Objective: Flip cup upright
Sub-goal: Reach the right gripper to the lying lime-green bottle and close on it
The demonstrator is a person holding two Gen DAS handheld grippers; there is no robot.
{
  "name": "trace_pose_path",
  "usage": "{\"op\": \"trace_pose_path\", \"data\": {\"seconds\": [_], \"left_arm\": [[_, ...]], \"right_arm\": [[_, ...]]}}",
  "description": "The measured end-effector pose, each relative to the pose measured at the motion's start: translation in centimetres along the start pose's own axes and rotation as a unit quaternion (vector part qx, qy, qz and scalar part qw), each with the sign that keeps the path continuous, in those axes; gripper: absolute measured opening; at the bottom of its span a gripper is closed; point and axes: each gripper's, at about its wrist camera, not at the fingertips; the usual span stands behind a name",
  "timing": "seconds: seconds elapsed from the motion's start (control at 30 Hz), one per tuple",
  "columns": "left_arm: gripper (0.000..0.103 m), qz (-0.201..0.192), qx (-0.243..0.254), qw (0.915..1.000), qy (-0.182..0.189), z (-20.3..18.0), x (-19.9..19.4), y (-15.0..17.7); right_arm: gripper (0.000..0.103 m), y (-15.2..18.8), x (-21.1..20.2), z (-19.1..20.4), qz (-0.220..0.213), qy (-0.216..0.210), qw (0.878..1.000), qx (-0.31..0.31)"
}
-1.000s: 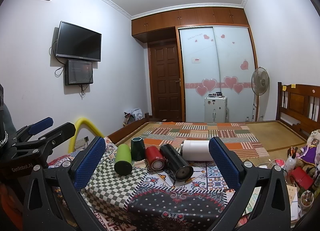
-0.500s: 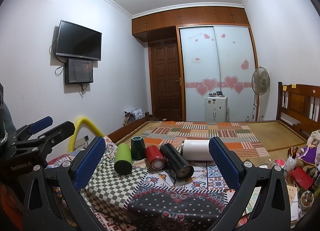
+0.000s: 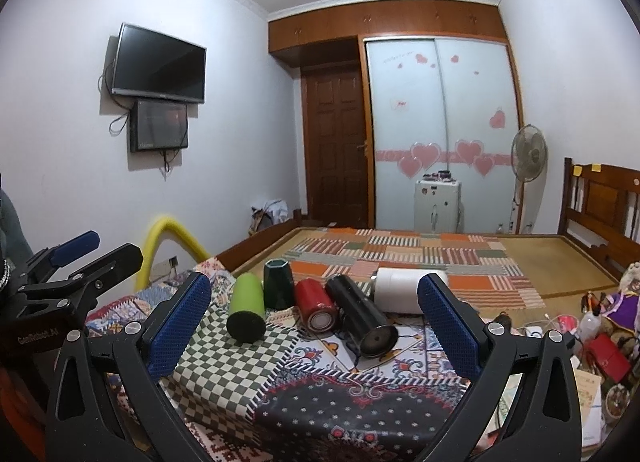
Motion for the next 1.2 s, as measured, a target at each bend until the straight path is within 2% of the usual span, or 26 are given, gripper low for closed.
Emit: {"op": "trace_pose_path", "data": {"seconds": [0.27,0.4,0.5,0.63,0.8,0.9,1.0,1.2], "left_arm": [[0.103,0.037,-0.033,0.9953,-0.083,7.2,4.9,0.9],[0.103,0.051,-0.035,0.9920,-0.110,10.0,7.0,1.8],[0.103,0.061,-0.039,0.9907,-0.115,11.7,8.2,2.5],[0.103,0.073,-0.047,0.9896,-0.114,13.0,9.2,3.3],[0.103,0.087,-0.048,0.9891,-0.109,13.7,9.8,4.1],[0.103,0.090,-0.047,0.9893,-0.105,13.8,9.8,4.4],[0.103,0.091,-0.045,0.9898,-0.101,13.7,9.8,4.6],[0.103,0.093,-0.044,0.9898,-0.098,13.9,9.6,4.6]], "right_arm": [[0.103,-0.4,8.5,3.0,0.062,-0.055,0.995,-0.048],[0.103,-0.2,13.4,4.5,0.108,-0.095,0.987,-0.069],[0.103,-0.1,17.0,5.7,0.144,-0.129,0.978,-0.083],[0.103,-0.1,21.8,7.7,0.194,-0.166,0.960,-0.112],[0.101,0.3,27.0,9.8,0.270,-0.202,0.930,-0.148],[0.100,0.7,29.5,10.3,0.316,-0.224,0.911,-0.145],[0.093,1.1,31.5,10.5,0.352,-0.239,0.894,-0.144],[0.086,1.8,34.9,11.3,0.413,-0.251,0.866,-0.125]]}}
Point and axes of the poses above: each gripper's, at about its wrist camera, not at the fingertips, and x roughly the way its jaws point, z to its left, y to its underside, and after that the axes turned 15 degrees about -x, right-handed
